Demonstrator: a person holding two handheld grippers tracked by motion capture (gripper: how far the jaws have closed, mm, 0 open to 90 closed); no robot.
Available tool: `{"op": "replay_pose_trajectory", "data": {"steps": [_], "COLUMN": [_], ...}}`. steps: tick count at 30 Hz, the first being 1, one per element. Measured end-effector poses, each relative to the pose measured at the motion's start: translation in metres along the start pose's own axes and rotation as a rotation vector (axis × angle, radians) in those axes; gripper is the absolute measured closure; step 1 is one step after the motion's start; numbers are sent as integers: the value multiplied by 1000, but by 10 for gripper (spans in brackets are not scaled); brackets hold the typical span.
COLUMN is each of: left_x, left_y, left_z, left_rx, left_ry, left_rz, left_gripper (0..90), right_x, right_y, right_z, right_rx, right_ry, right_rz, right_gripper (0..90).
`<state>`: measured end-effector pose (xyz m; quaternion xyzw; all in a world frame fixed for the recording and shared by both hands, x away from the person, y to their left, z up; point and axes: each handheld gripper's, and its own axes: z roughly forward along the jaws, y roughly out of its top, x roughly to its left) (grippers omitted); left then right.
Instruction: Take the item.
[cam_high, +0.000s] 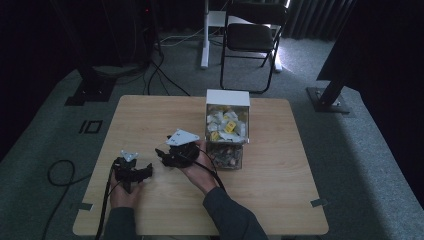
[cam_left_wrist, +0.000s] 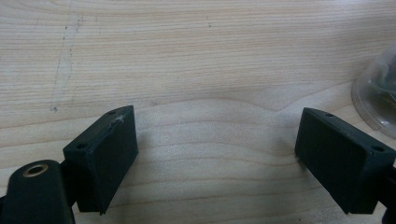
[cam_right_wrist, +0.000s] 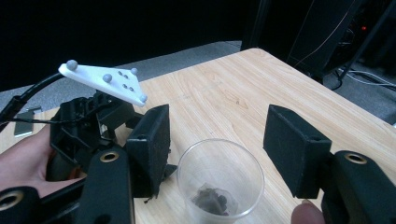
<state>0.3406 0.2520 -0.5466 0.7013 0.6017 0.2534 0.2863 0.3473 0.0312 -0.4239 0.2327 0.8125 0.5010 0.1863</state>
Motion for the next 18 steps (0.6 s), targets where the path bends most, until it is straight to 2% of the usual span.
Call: {"op": "replay_pose_trajectory", "data": {"steps": [2,6,12,18], "left_x": [0,0,0,0], "left_y": [0,0,0,0], "left_z": [0,0,0,0], "left_rx": [0,1,-1,-2], "left_ry": [0,-1,0,0], "left_rz": [0,0,-2,-3], "left_gripper": [135,136,136,135], "right_x": [0,1,3,-1], "right_y": [0,-4,-12,-16], "right_z": [-1,-15,-35,-51], "right_rx": [0,-18,-15,-30], "right_ry": [2,20,14,24], "right_rz": [2,22,-10,-10], "right_gripper": [402,397,400,403]}}
